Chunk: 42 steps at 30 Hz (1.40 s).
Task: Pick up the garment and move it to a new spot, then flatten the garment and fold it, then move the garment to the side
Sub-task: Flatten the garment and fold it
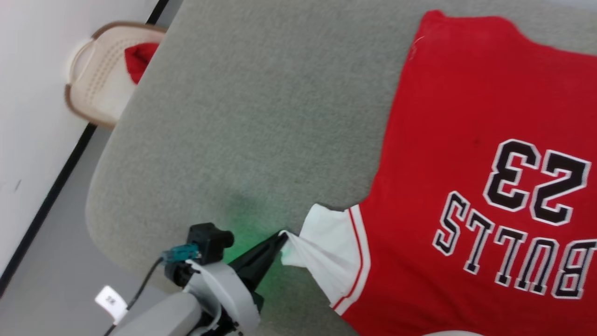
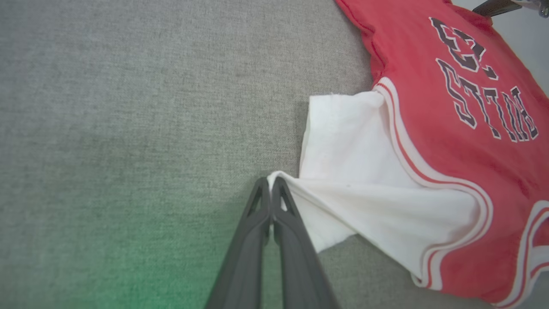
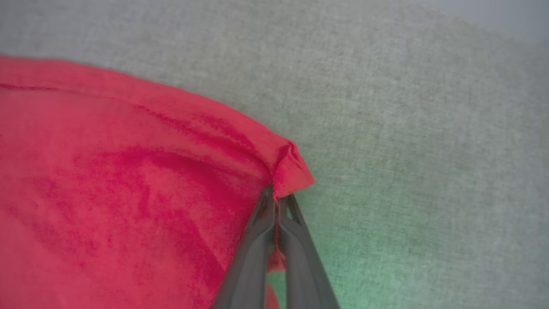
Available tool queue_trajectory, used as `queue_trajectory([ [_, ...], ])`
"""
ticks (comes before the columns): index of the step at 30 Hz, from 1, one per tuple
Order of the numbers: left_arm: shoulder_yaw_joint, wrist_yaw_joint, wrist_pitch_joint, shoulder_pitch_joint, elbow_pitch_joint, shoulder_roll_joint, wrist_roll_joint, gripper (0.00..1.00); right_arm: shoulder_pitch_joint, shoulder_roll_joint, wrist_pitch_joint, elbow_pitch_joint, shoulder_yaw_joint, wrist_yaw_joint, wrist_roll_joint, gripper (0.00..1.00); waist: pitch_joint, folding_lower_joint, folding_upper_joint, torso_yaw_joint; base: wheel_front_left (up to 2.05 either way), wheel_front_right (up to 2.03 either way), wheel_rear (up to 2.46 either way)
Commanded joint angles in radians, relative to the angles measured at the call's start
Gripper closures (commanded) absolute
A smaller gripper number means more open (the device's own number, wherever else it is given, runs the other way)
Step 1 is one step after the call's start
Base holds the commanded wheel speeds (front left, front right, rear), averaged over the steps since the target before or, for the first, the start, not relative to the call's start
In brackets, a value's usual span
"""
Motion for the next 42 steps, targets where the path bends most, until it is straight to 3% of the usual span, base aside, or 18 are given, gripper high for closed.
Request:
queue_trajectory([
  [1,0.006,-0.001,0.001,0.01,0.002,0.011,-0.008,1.0,0.097,0.031,0.041,0.019,0.041,0.001,0.028,1.0,-0.055,0.0,0.0,-0.053,0.0,0.0,0.0],
  [6,0.021,-0.001,0.0,0.033,0.01,0.048,-0.02,1.0,0.224,-0.004,0.055,-0.116,0.168,0.001,0.144,1.0,-0.117,0.0,0.0,-0.12,0.0,0.0,0.0],
  [12,0.038,0.0,0.001,0.069,0.015,0.091,-0.036,1.0,0.39,-0.078,0.049,-0.306,0.246,0.0,0.313,1.0,-0.175,0.0,0.0,-0.19,0.0,0.0,0.0],
  [23,0.071,0.03,0.0,0.143,-0.014,0.144,-0.049,1.0,0.746,-0.128,0.022,-0.619,0.236,0.0,0.471,1.0,-0.25,0.0,0.0,-0.299,0.0,0.0,0.0],
  [33,0.083,0.058,0.002,0.184,-0.058,0.172,-0.059,1.0,1.044,-0.031,-0.007,-0.789,0.093,0.0,0.439,1.0,-0.281,0.0,0.0,-0.362,0.0,0.0,0.0],
  [42,0.082,0.068,0.01,0.19,-0.074,0.18,-0.068,1.0,1.106,0.052,-0.011,-0.811,0.037,0.0,0.38,1.0,-0.288,0.0,0.0,-0.377,0.0,0.0,0.0],
])
